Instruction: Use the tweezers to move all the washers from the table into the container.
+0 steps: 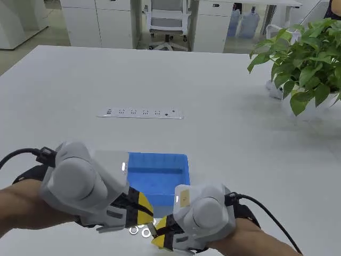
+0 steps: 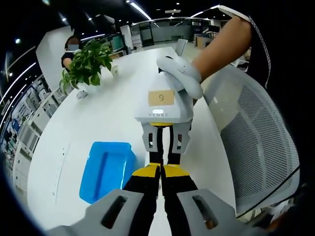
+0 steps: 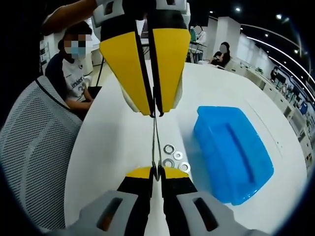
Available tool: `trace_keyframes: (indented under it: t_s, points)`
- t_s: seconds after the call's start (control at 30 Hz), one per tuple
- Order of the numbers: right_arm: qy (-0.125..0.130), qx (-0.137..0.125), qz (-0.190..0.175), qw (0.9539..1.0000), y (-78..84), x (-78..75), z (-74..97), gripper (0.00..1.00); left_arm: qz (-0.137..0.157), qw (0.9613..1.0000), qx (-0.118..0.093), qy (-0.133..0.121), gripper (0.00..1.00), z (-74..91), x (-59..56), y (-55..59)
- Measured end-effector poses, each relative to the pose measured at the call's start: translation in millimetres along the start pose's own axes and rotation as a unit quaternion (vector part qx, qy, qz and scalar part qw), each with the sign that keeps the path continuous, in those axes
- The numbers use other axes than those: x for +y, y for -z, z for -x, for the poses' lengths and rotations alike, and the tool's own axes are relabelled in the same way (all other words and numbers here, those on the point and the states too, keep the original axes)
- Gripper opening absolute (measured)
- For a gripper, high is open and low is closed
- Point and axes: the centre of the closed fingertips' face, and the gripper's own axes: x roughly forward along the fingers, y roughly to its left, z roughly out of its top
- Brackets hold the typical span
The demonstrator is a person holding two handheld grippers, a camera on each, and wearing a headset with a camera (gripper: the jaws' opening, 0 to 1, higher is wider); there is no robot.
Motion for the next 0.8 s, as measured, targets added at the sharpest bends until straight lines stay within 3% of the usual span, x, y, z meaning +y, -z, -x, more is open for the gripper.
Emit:
trace_keyframes:
  t_s: [0.23,0.8]
  points:
    - [0.0,-0.023,-0.025,0.9994,-2.2,5.5,-3.3,0.08,-0.001,0.9999,-0.009,0.005,0.06,-4.4,-2.9,-3.9]
    - [0.001,-0.028,-0.033,0.9991,2.7,8.2,-4.5,0.08,0.004,0.9999,-0.014,0.007,0.06,-16.8,-5.7,0.1]
